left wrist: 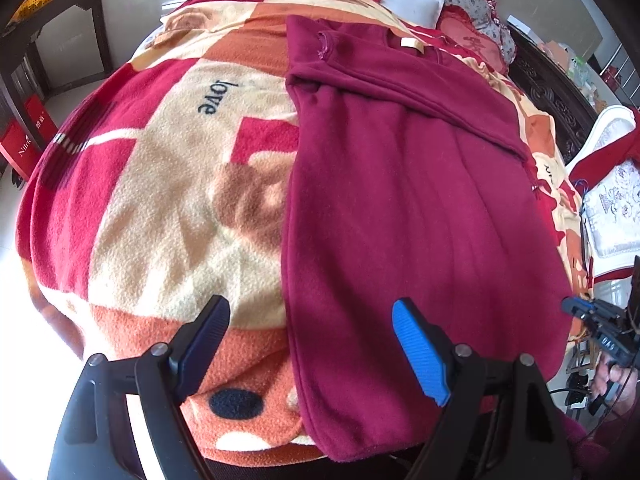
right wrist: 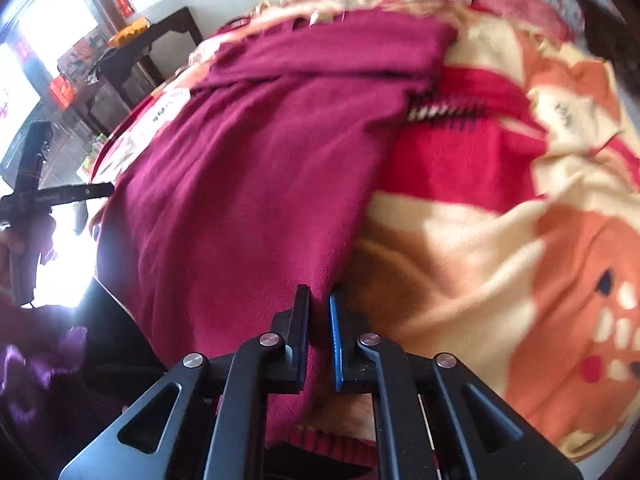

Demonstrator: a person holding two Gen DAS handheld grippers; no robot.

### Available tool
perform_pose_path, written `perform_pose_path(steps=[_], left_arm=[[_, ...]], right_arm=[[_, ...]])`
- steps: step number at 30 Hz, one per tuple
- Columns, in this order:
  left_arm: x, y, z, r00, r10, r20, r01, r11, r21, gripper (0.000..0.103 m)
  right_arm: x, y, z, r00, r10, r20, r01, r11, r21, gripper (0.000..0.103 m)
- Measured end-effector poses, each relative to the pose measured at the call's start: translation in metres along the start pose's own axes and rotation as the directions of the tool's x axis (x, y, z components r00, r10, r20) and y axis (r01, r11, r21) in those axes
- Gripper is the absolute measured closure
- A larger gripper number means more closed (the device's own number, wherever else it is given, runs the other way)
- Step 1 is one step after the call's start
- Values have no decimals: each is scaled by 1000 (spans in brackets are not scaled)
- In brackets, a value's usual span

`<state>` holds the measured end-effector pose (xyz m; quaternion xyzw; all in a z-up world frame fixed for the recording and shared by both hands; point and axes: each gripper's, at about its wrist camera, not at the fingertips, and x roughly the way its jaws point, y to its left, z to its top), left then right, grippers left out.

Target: Fold small clothes

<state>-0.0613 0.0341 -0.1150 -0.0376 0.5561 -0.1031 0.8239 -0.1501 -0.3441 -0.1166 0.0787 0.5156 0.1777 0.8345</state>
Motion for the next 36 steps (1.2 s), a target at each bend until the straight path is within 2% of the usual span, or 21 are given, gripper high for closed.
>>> perform_pose_path(steps=[3,9,12,22,30,36], left_arm=[[1,-1,-9,1000,6,-10,-6,1000,7,16],[5,-5,-21,999,12,-40,-11,999,37,16],[7,-5,-22,999,19,-43,-17,999,28,16],[5,-11,-26,998,38,-46,-36,998,54,16],[-7,-9,-41,997,-13,-78,16,999,42,17],[6,-8,-42,991,-54,-122,56,998,8,25]], right_arm=[[-8,-17,-3,1000,-14,7,14,998,53,103],[7,-25,-11,996,87,-21,-83,984,157,101],[4,-24,-12,992,122,-13,-119,981,153,92],[7,-22,-13,992,126,-23,-120,980,160,90],[6,-23,-16,990,139,-13,-135,978,159,85],[7,-22,-17,989,149,-13,-146,978,150,82]])
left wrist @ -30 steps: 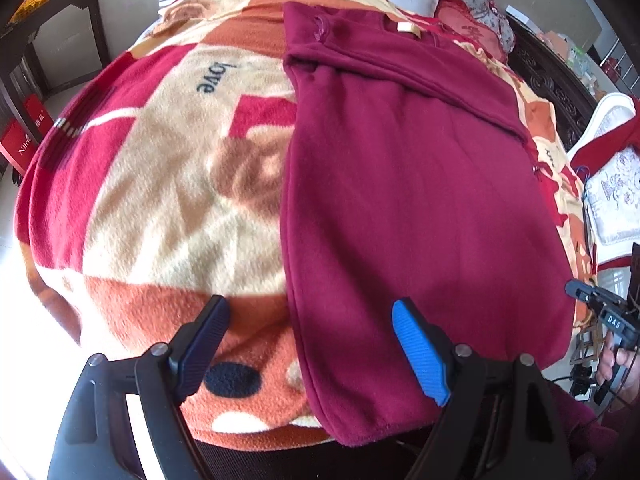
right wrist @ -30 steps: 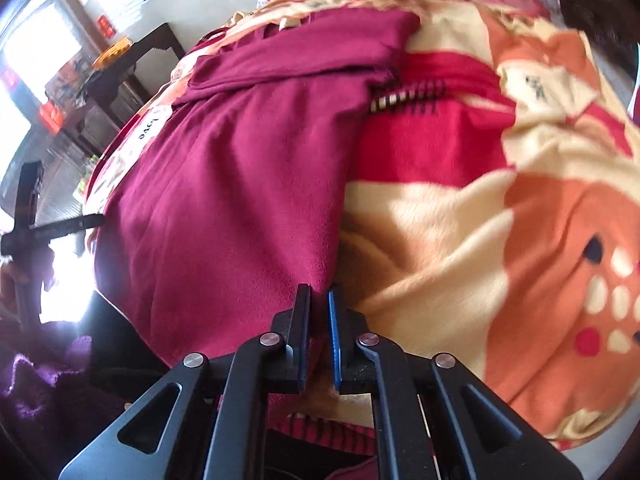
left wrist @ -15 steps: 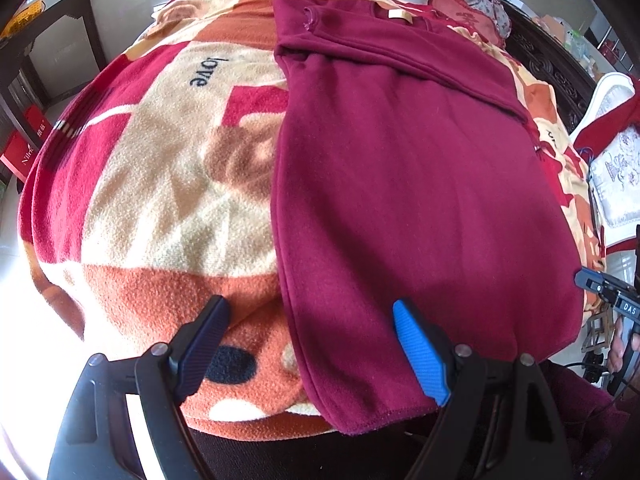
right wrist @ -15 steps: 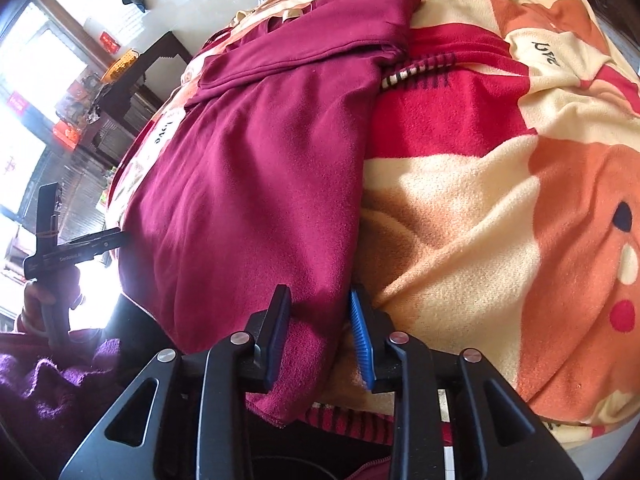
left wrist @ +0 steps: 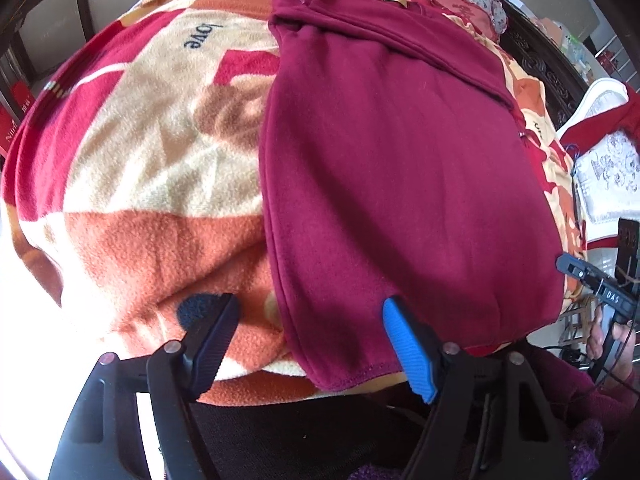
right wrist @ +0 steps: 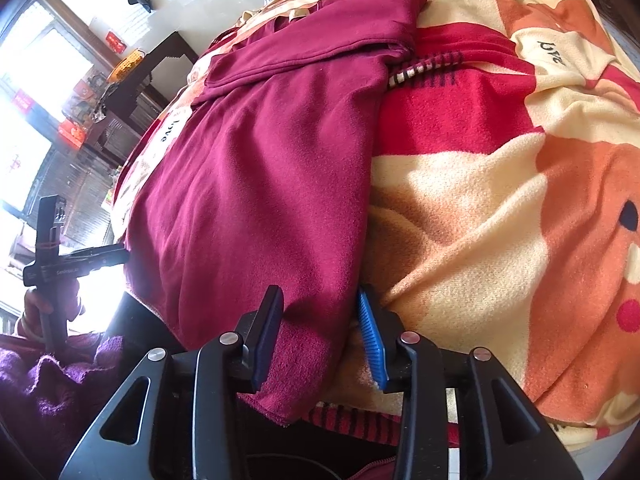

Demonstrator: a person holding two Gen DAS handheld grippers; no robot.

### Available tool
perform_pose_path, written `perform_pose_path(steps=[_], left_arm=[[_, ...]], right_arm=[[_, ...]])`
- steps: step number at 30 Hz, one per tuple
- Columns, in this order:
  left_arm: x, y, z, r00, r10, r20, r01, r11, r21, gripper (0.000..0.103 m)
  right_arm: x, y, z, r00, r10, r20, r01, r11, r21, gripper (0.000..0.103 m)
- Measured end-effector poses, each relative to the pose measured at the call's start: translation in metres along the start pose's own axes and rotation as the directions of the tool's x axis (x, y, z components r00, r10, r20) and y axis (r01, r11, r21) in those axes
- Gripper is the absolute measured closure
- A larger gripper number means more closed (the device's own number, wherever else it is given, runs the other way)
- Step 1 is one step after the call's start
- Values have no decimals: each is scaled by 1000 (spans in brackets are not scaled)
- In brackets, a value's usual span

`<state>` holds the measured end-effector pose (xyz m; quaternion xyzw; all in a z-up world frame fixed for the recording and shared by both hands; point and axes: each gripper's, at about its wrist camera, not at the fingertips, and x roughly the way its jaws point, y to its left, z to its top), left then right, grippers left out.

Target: Fold small clothes

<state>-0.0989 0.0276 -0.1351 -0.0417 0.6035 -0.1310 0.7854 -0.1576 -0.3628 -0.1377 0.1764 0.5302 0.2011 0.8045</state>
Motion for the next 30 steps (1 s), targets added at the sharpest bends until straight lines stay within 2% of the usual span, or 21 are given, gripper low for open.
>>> perform_pose_path(steps=[10,15,21,30], left_arm=[[10,-9,7,1000,-24,-13,24,1000,11,34],[14,-11,9,999,-29,-23,29,1000,10,35],[14,-13,16,997,-67,-27,67,998,-3,35],[22,-18,17,998,-50,-44,50,999,0,35]], right_arm=[[-1,-2,-3,1000,26,10,-26,1000,-8,79],[-1,-2,-4,999,46,7,-45,999,-21,79],[0,-2,-6,994,111,-8,-111,993,-36,79],[1,-5,-9,989,150,5,-150,988,-37,78]])
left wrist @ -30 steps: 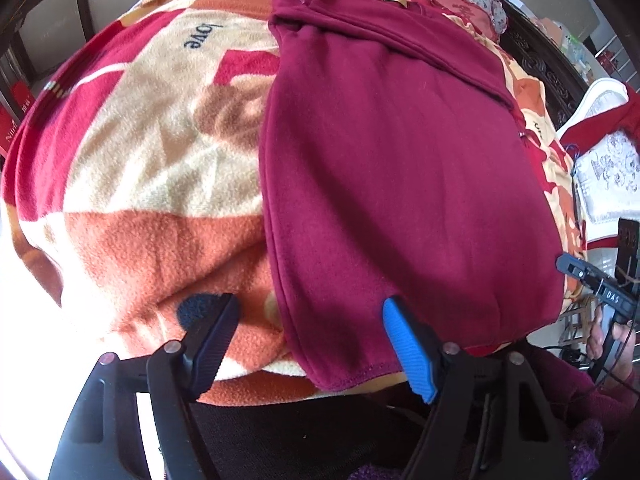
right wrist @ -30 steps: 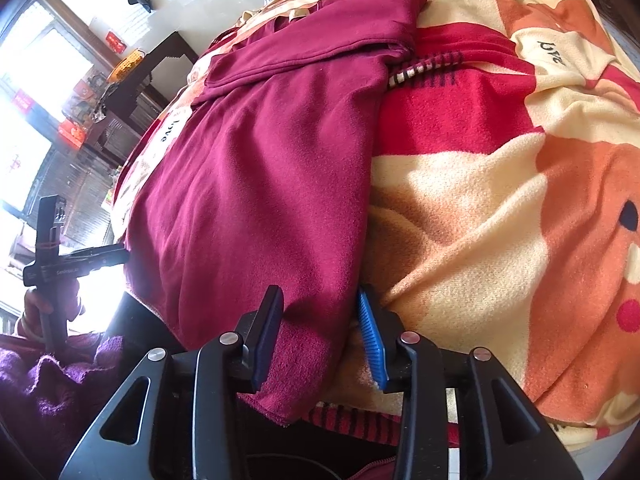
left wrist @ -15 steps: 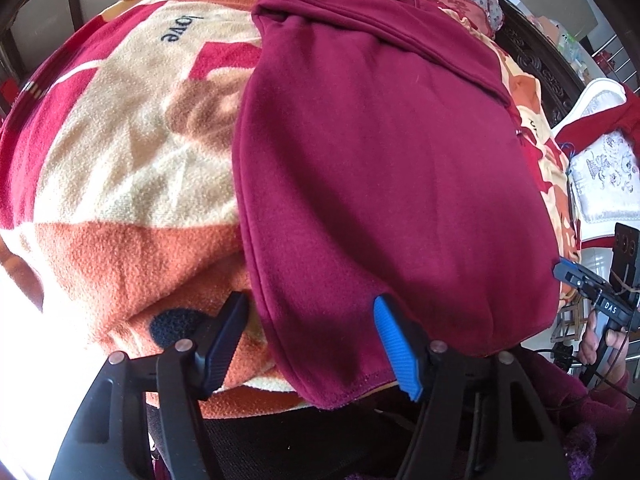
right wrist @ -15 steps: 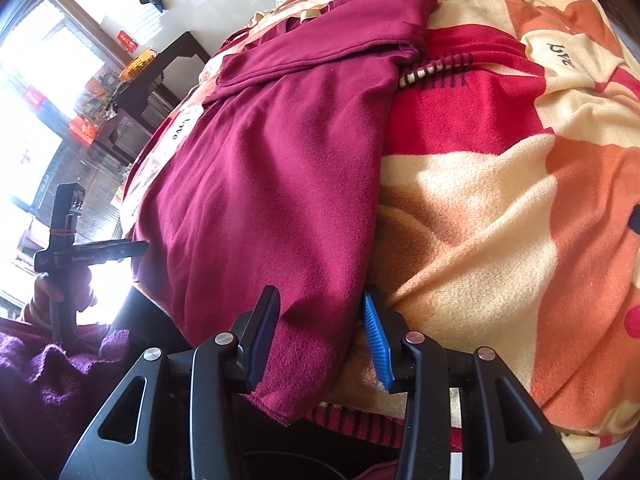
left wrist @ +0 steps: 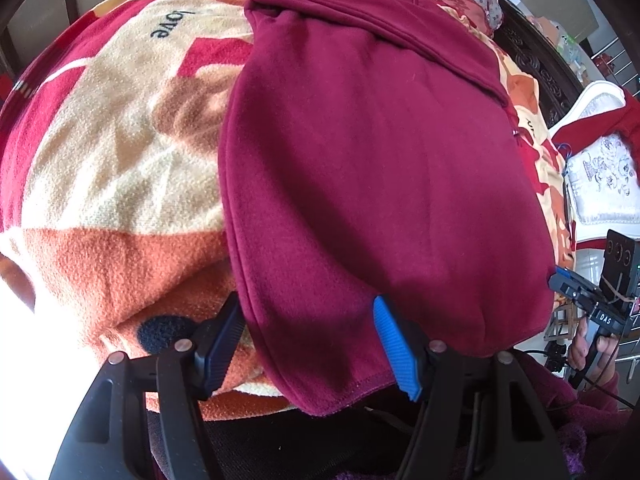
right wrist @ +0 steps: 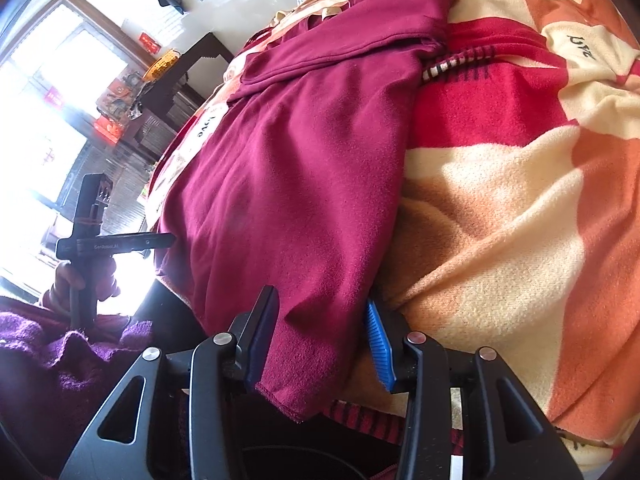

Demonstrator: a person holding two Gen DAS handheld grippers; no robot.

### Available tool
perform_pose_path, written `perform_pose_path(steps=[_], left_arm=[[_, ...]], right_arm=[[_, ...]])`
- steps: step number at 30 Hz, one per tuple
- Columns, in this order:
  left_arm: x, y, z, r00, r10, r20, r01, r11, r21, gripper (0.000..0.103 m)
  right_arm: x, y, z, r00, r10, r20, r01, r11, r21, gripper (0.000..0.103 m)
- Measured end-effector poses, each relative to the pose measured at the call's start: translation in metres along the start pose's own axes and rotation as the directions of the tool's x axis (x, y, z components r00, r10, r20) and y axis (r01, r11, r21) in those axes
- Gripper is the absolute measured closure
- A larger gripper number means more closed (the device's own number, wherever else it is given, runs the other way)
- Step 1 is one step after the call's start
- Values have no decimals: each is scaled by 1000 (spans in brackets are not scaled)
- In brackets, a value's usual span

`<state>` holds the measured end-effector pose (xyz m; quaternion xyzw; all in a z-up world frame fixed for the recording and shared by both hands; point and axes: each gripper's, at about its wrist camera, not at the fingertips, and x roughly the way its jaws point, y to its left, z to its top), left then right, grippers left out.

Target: Fold small clothes

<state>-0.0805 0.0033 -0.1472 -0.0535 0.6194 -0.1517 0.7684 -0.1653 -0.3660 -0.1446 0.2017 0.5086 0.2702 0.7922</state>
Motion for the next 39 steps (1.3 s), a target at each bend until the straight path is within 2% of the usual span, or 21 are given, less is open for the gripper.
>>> perform_pose_path(steps=[39], left_arm=[[6,-1,-3,1000,7,1,-7,1000,-13,30]], right_arm=[[6,6,-4,997,68,-25,-69,997,-21,78]])
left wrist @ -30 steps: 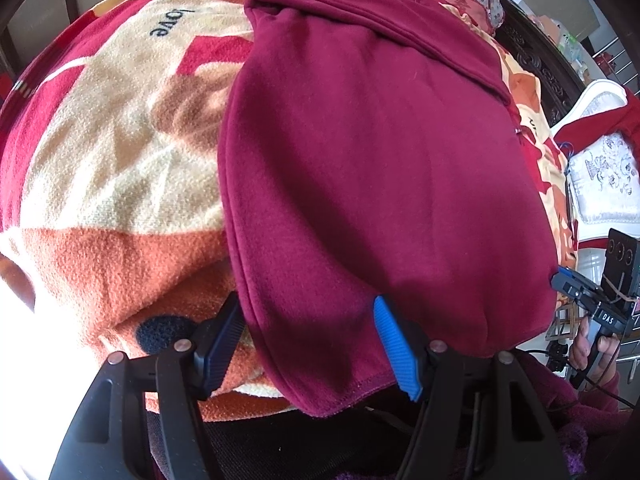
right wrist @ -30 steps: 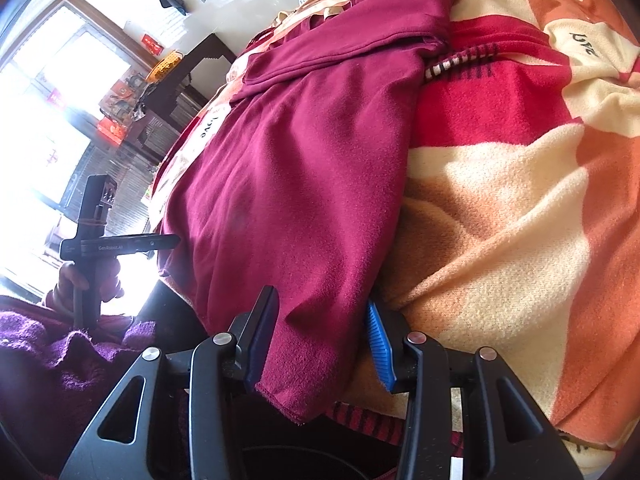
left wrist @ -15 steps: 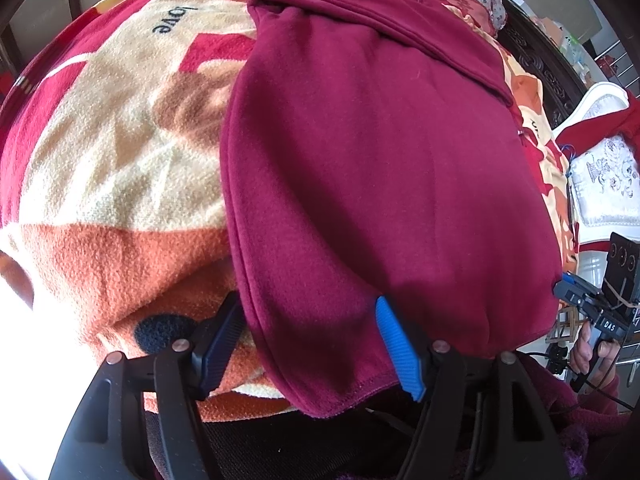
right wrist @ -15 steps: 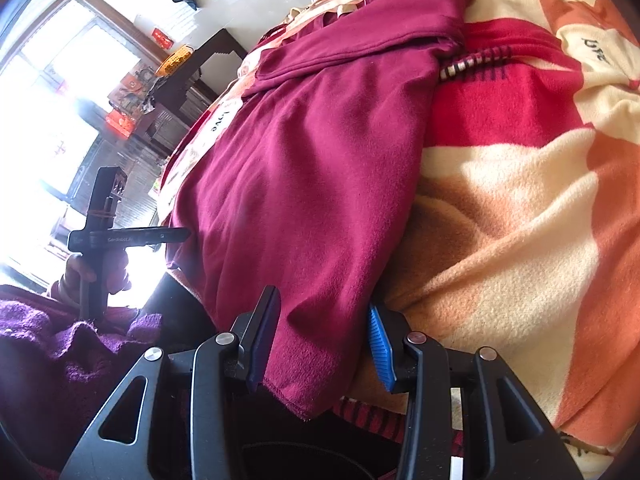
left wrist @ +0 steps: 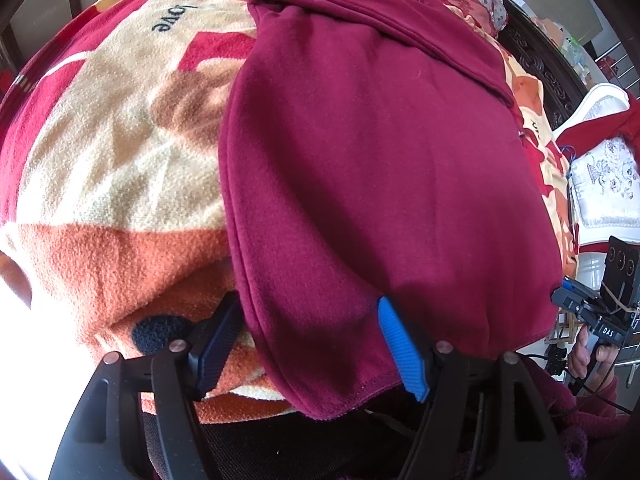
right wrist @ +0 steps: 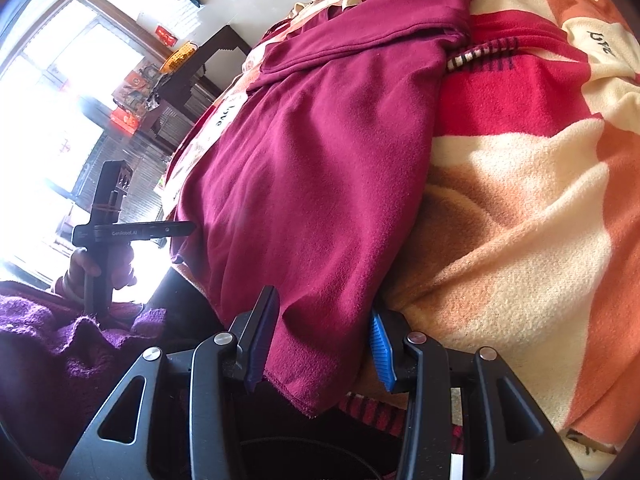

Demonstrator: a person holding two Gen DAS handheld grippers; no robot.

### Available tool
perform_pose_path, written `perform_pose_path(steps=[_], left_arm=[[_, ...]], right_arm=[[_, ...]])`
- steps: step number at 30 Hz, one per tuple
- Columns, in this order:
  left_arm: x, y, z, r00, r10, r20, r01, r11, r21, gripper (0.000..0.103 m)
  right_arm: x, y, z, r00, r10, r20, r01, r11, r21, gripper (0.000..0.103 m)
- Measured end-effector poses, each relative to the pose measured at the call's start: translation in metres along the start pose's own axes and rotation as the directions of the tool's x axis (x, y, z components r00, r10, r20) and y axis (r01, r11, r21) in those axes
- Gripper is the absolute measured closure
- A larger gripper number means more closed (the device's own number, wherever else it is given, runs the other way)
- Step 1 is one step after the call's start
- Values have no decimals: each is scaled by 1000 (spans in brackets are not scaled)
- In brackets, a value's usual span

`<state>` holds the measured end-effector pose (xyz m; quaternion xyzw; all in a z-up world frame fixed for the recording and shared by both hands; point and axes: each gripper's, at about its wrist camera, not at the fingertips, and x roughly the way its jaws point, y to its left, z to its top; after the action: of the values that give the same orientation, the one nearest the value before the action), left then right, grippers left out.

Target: Fold small clothes

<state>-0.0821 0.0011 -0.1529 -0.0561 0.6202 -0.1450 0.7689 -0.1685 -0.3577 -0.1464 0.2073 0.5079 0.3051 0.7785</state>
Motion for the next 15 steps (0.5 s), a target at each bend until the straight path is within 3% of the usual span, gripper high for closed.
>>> perform_pose_path(steps=[2,5,15], left_arm=[[0,0,0,1000,-1,0,1,1000,1,29],[0,-1,0,1000,-2,-2,2,1000,-2,29],[-1,1,0,1000,-4,-3,4,1000,2,31]], right_arm=[[0,-1,-1,1000,4,1,-4,1000,4,78],[-2,5,-1,999,-39,-10,39,998,-44,93],[5,-2,-5,999,19,-28,-19,1000,6,88]])
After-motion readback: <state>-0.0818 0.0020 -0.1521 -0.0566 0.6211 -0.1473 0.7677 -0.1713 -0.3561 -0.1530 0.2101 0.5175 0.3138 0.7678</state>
